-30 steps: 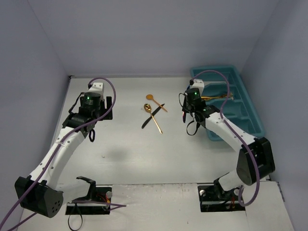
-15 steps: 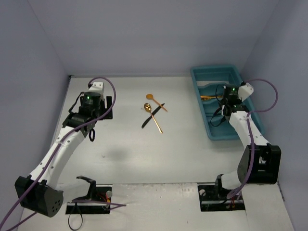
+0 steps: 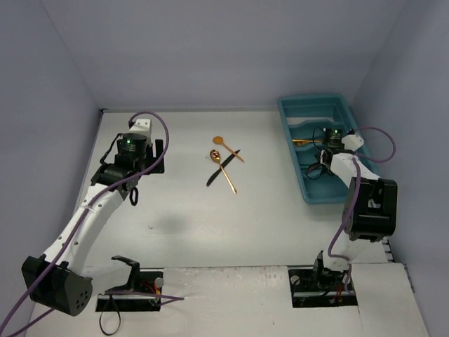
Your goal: Sort the eating utensils into containers
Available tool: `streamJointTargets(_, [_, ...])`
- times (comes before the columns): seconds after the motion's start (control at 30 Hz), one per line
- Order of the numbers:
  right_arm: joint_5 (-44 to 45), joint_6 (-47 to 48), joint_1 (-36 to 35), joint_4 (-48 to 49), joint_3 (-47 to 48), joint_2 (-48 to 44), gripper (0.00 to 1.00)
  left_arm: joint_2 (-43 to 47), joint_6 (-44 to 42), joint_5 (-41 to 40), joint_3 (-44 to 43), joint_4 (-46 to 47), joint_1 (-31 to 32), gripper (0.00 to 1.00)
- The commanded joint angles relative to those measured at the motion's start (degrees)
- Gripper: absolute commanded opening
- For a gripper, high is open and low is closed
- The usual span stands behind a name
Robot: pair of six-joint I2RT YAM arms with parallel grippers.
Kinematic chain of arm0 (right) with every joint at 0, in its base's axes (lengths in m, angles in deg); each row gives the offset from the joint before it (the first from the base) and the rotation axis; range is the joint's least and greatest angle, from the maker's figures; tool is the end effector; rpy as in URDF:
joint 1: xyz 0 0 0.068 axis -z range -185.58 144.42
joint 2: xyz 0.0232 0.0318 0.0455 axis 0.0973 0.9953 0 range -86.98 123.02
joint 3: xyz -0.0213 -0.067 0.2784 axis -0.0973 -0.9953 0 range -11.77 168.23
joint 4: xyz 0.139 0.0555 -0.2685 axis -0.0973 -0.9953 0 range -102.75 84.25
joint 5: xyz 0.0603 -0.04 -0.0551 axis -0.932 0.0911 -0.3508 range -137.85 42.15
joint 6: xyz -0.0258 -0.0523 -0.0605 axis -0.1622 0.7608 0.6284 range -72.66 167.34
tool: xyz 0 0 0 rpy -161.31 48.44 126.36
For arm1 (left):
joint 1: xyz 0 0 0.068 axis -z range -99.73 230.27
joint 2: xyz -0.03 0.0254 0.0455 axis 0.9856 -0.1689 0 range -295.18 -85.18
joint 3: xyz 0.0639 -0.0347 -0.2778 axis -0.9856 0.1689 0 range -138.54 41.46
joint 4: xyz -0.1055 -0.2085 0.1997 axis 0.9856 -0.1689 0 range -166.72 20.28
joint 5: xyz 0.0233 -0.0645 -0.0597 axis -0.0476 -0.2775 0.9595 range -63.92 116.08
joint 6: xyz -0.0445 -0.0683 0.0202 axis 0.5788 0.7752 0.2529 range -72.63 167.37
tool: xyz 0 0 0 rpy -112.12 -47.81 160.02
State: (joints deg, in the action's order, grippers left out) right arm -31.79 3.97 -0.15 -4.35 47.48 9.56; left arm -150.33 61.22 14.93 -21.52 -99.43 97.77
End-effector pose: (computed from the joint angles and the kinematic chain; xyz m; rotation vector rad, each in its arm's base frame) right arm 0.4350 -0.0618 0.1755 1.0362 1.9068 0.0704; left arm 0.3119 -0.0835 0.3381 -0.0473 2.1173 -0.1188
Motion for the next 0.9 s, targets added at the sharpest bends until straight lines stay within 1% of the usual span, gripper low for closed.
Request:
streamJointTargets(0.0, [-0.72, -0.37, 0.19, 4.05, 3.51, -2.36, 0.49, 0.2, -0.62, 1.38, -0.65, 2.69, -0.53, 0.73])
streamJointTargets(0.03, [-1.17, -0.11, 0.19, 4.04, 3.29, -2.84, 0.57, 0.08, -0.67, 1.7, -0.65, 2.75, -0.53, 0.73])
streamJointTargets(0.17, [-2.36, 0.83, 0.19, 3.99, 2.0, -7.79, 0.66, -0.65, -0.88, 3.38, -0.65, 3.18, -0.26, 0.73])
streamJointTargets(0.2, [-3.17, 1.31, 0.19, 3.96, 1.93, -9.12, 0.67, -0.83, -0.95, 3.83, -0.65, 3.33, -0.07, 0.73])
streamJointTargets(0.33, [-6.88, 2.77, 0.04, 3.96, 1.17, -15.97, 0.67, -2.68, -0.96, 6.83, -1.18, 4.31, 2.75, 0.73])
streamJointTargets(0.43, [-9.82, 3.36, -0.42, 3.96, -0.83, -21.79, 0.67, -5.56, -1.23, 7.93, -3.33, 4.52, 7.52, 0.73])
streamJointTargets(0.47, [-10.34, 3.22, -1.0, 3.96, -1.85, -24.89, 0.67, -6.66, -1.49, 7.62, -4.79, 4.64, 10.14, 0.73])
streamJointTargets(0.57, [-10.27, 2.37, -3.69, 4.03, -7.01, -30.3, 0.67, -12.43, -2.49, 7.39, -8.48, 4.57, 14.32, 0.73])
streamJointTargets(0.6, [-10.46, 2.32, -4.65, 3.98, -7.47, -31.7, 0.67, -12.98, -2.59, 7.43, -9.86, 4.64, 14.75, 0.73])
streamJointTargets(0.7, [-11.48, 2.32, -8.01, 3.96, -13.07, -36.59, 0.66, -21.42, -4.33, 8.28, -14.95, 4.66, 17.96, 0.72])
streamJointTargets(0.77, [-12.72, 2.32, -8.42, 3.94, -15.21, -38.87, 0.66, -25.66, -4.23, 9.19, -17.46, 4.75, 18.36, 0.72])
streamJointTargets(0.87, [-15.19, 2.51, -8.47, 3.92, -18.55, -42.7, 0.66, -33.14, -3.95, 10.93, -20.98, 4.67, 18.45, 0.68])
